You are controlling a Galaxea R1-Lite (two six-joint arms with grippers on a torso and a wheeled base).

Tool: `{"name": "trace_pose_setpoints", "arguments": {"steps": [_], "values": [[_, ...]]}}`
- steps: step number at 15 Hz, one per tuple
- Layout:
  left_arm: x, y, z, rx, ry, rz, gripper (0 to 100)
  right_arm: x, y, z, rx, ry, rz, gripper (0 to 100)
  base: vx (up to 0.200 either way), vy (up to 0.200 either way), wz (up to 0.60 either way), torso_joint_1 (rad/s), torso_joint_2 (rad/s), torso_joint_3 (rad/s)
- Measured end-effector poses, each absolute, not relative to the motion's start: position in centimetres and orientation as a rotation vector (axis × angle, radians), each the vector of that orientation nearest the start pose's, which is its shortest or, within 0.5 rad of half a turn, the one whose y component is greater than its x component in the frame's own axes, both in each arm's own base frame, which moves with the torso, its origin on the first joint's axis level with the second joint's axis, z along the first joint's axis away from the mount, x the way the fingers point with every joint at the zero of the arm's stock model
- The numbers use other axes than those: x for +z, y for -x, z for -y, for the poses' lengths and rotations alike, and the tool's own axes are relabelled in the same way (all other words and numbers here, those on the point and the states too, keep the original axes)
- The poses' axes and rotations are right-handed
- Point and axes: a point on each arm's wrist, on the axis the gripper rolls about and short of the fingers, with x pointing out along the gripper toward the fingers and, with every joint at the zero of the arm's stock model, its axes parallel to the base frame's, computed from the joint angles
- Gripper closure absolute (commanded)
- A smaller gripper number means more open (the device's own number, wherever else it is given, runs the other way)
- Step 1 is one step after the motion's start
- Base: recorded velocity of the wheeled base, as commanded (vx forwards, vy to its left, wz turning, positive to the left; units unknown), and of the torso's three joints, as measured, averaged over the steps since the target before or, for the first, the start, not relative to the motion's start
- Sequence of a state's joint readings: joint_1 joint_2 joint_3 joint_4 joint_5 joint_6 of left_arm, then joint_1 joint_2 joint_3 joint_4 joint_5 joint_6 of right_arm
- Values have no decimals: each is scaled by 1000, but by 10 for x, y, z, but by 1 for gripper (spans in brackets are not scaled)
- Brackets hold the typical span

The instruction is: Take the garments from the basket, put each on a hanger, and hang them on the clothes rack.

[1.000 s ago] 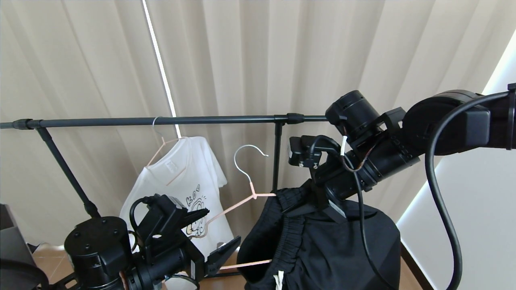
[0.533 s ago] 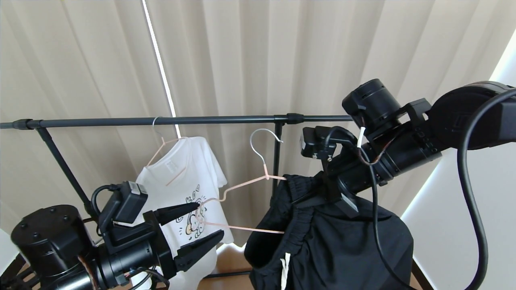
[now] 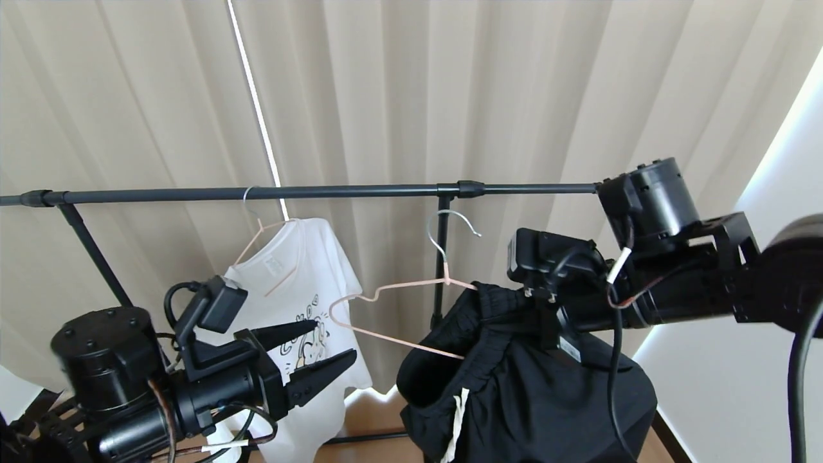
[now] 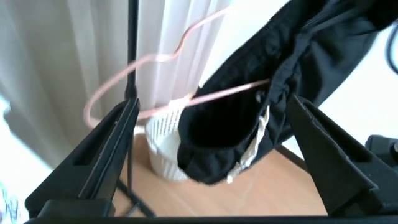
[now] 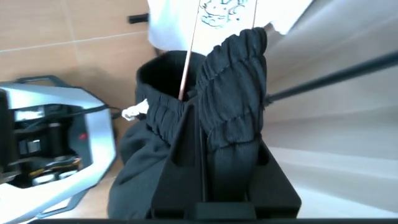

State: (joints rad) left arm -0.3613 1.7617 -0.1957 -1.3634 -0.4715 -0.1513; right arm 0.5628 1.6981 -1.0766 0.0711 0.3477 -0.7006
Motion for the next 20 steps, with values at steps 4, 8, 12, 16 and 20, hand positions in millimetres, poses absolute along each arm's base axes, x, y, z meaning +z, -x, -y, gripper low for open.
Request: {"name": "trace_pose_setpoints", "arguments": {"steps": [4, 8, 12, 16, 20], "values": [[91, -227, 107, -710, 127, -477, 0, 170, -232, -151, 959, 699, -107, 100, 0, 0, 0, 0, 0, 0], [91, -232, 126, -619, 72, -524, 0, 163, -221, -143, 937, 696, -72, 100, 0, 0, 0, 0, 0, 0], [80, -232, 145, -561, 16, -544, 0, 167, -217, -141, 935, 694, -52, 100, 0, 0, 0, 0, 0, 0], [67, -227, 162, -526, -38, -568, 0, 168, -211, -143, 951, 695, -38, 100, 0, 0, 0, 0, 0, 0], [58, -229, 172, -493, -54, -559, 0, 171, -201, -148, 980, 698, -18, 100, 0, 0, 0, 0, 0, 0]]}}
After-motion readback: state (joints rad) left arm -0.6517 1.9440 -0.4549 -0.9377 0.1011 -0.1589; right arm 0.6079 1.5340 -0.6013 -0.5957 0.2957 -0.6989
